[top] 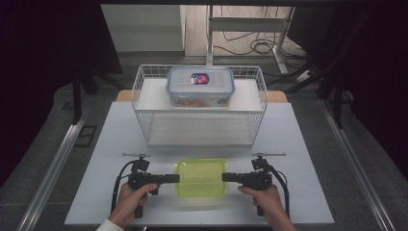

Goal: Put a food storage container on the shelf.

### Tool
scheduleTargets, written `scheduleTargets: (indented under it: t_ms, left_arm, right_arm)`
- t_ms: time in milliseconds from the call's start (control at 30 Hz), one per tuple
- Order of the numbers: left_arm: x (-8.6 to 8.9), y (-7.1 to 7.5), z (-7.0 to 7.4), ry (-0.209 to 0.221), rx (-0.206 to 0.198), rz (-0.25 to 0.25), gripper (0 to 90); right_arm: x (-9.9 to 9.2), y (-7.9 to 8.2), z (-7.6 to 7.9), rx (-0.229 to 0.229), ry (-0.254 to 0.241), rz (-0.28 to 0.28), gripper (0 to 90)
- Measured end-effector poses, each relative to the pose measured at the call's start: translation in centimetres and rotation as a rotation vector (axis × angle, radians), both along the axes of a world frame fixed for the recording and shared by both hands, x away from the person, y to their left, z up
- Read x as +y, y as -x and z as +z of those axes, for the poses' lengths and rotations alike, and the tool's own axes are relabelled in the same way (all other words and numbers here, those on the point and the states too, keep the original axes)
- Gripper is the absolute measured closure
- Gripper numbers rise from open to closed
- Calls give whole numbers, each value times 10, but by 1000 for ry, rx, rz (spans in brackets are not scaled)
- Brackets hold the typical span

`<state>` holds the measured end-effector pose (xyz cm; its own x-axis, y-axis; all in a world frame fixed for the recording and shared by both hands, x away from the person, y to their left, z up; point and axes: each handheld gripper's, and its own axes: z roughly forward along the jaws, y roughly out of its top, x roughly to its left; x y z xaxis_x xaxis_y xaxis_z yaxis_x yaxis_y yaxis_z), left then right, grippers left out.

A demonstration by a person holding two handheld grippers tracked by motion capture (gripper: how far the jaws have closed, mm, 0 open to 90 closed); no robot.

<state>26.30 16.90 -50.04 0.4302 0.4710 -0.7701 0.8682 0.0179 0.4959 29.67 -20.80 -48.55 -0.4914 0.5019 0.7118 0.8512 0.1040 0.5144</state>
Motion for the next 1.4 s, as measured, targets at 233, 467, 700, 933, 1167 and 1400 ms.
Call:
scheduleTargets:
  t_ms: [233,467,700,933,1167,1400]
  left_arm:
    - [0,4,15,1,-40,7,801]
    - [0,5,25,3,-64,6,801]
    - [1,0,32,4,-74,2,802]
    - [1,-10,43,12,-79,5,805]
    - [2,-18,63,15,-98,13,807]
    - [4,-24,82,9,-122,12,808]
  right_arm:
    - [-1,3,13,-47,-17,6,808]
    - [-1,5,23,-77,-25,8,808]
    - [-1,3,33,-99,-26,15,807]
    - [-1,-5,48,-123,-20,16,805]
    - [-1,-10,68,-153,-33,13,806]
    - [1,-17,84,-184,-46,14,808]
